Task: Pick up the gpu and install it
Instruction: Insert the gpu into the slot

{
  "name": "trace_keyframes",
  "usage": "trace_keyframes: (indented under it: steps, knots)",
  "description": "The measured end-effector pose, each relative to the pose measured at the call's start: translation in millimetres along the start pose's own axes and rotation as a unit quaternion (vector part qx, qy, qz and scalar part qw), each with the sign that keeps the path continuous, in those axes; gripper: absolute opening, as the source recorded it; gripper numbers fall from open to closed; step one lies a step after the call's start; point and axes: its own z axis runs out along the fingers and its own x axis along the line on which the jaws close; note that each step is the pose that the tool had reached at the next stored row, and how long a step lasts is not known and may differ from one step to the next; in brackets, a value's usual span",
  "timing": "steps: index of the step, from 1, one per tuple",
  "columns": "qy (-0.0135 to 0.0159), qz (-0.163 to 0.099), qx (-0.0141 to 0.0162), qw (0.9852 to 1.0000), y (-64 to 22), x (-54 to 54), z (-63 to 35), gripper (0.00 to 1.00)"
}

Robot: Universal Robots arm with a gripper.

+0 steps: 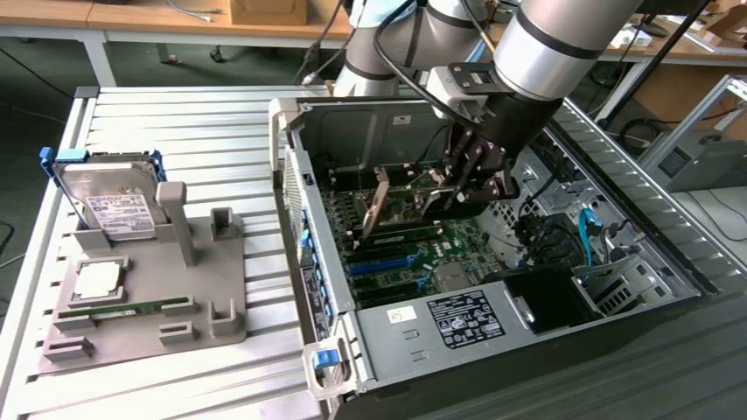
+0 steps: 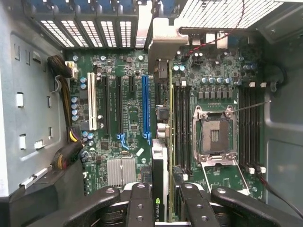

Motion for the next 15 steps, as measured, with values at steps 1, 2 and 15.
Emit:
trace_keyframes:
  steps: [1,2,15]
  knots:
    - [0.0001,0.000,0.0000,1.0000,0.0,0.1,0.7,0.27]
    - [0.0001,0.000,0.0000,1.0000,0.0,0.1,0.7,0.27]
    - [-0.0002,-0.001,-0.0001,1.0000,-0.6,1.8,18.4,0.27]
